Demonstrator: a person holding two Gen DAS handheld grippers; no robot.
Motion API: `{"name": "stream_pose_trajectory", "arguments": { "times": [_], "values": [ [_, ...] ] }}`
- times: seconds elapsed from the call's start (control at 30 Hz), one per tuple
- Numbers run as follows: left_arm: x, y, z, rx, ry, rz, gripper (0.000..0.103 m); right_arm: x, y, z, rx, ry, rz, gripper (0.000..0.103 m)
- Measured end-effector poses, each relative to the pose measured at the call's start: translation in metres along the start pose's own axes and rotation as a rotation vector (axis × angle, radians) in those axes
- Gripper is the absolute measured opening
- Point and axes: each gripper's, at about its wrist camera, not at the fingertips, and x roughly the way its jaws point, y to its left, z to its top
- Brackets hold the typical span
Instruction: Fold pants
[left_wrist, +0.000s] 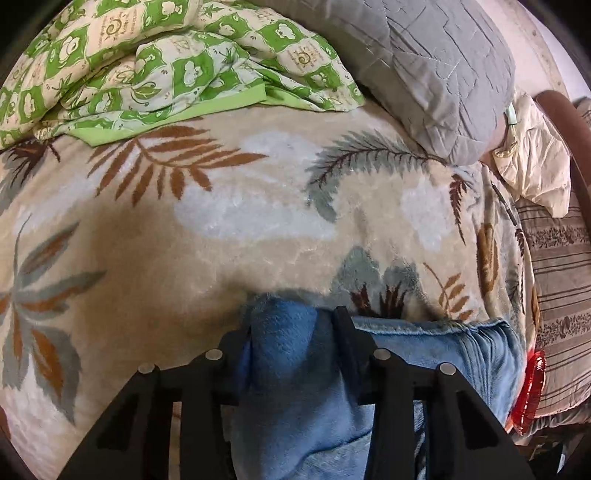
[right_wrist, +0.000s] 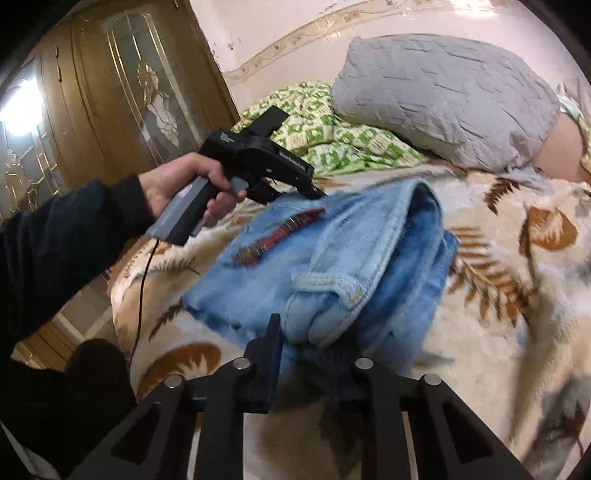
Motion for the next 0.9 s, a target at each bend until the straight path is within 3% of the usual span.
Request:
{"name": "stream_pose_trajectory", "arguments": {
  "times": [0.27, 0.37, 0.43, 0.47, 0.5, 0.53, 0.57, 0.73, 0.83, 0.9],
  "values": [
    [-0.003, -0.004, 0.000, 0.023, -0.027, 0.020, 0.038, -0.005, 0.002, -0.001, -0.017, -0.004, -0.047, 0.020],
    [-0.023, -0.002, -0.008, 0.027, -0.084, 0.009, 0.058, -0.008, 0.004, -0.001, -0.016, -0.006, -0.042, 0.028],
    [-0.047, -0.007, -0.023, 0.064, -0.143, -0.015, 0.083, -0.010, 0.006, -0.001, -0.017, -0.009, -0.057, 0.035],
    [-0.055, -0.010, -0.031, 0.092, -0.163, -0.027, 0.086, -0.012, 0.008, -0.001, -0.022, -0.010, -0.064, 0.041],
    [-0.071, -0.017, -0.046, 0.162, -0.197, -0.038, 0.087, -0.014, 0.009, -0.002, -0.023, -0.013, -0.069, 0.050],
    [-0.083, -0.024, -0.060, 0.230, -0.221, -0.035, 0.087, -0.017, 0.009, -0.003, -0.015, -0.026, -0.074, 0.072],
    [-0.092, -0.028, -0.072, 0.282, -0.237, -0.029, 0.087, -0.020, 0.009, -0.003, -0.008, -0.042, -0.075, 0.076],
    [-0.133, -0.061, -0.163, 0.682, -0.314, 0.079, 0.088, -0.030, -0.007, 0.003, 0.087, -0.100, -0.014, 0.076],
    [-0.131, -0.075, -0.218, 0.917, -0.338, 0.232, 0.088, -0.028, -0.021, 0.008, 0.181, -0.108, 0.049, 0.076],
    [-0.121, -0.080, -0.241, 1.007, -0.369, 0.330, 0.088, -0.025, -0.028, 0.010, 0.228, -0.120, 0.085, 0.076]
  ]
}}
